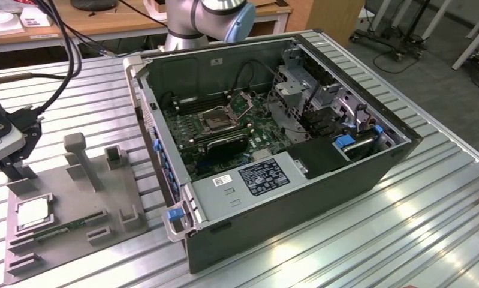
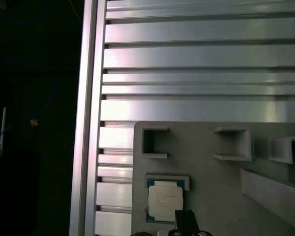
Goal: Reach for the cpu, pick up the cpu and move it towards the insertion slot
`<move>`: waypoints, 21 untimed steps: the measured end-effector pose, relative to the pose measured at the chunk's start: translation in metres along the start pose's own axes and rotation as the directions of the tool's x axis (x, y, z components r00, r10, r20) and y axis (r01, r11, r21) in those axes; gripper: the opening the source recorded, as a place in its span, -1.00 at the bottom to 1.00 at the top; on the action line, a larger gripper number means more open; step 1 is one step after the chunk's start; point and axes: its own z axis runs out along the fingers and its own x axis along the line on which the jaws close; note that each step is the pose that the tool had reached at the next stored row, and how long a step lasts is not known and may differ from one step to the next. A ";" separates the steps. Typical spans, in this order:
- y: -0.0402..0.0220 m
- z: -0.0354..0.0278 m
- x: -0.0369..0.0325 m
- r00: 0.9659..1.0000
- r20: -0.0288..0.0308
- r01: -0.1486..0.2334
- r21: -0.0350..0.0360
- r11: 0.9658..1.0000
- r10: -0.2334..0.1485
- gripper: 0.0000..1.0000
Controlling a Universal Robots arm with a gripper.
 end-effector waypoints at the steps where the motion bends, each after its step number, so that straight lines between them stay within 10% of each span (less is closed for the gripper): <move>1: -0.0007 0.0004 0.0001 1.000 0.000 0.000 0.000 1.000 0.000 -0.79; 21: -0.0088 0.0090 0.0040 1.000 0.000 0.000 0.000 1.000 0.000 -0.79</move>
